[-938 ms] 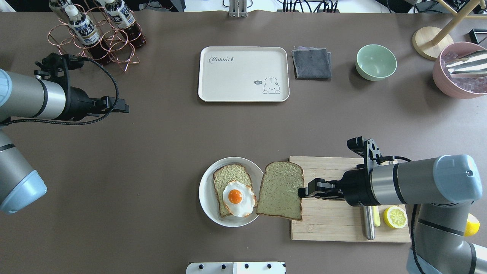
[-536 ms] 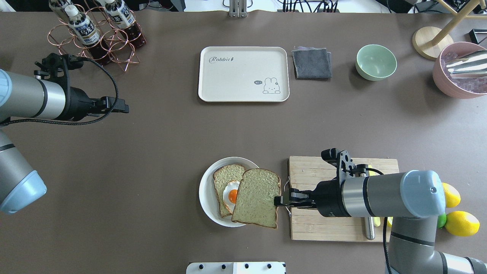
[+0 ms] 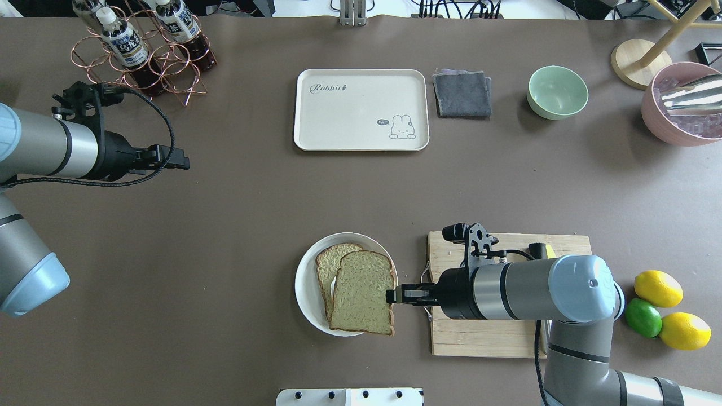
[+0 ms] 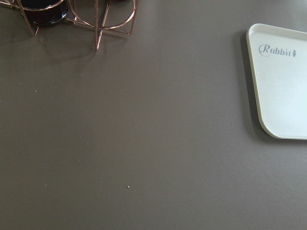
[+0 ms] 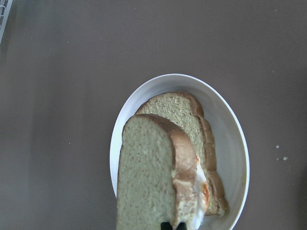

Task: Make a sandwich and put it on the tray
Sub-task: 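Lower the bread slice onto the egg and open the right gripper, then withdraw the right gripper while the left gripper moves beside the white plate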

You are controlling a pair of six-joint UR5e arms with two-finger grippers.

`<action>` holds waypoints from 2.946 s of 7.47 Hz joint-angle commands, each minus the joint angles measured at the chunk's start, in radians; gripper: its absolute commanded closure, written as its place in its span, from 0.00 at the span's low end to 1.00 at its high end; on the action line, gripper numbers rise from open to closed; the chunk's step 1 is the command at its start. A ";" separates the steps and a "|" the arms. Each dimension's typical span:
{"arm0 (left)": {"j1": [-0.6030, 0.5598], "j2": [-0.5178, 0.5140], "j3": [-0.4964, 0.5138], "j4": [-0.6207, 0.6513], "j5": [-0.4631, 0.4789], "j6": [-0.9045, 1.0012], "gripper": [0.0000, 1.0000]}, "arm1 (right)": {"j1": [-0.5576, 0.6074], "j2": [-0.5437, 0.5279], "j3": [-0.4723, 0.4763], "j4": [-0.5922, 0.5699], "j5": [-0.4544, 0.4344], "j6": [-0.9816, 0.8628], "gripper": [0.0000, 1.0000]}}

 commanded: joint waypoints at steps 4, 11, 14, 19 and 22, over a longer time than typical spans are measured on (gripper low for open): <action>0.000 -0.026 0.033 0.000 0.000 0.005 0.02 | 0.030 0.077 -0.089 -0.025 0.009 -0.090 1.00; 0.000 -0.053 0.050 0.001 0.005 0.005 0.02 | 0.030 0.094 -0.118 -0.022 0.010 -0.081 1.00; 0.000 -0.052 0.050 0.001 0.005 0.005 0.02 | 0.022 0.096 -0.120 -0.023 0.009 -0.079 0.99; 0.000 -0.053 0.053 0.000 0.005 0.005 0.02 | 0.027 0.110 -0.121 -0.023 0.006 -0.076 0.01; 0.003 -0.084 0.053 0.003 0.003 -0.014 0.02 | 0.130 0.102 -0.114 -0.028 0.083 -0.073 0.01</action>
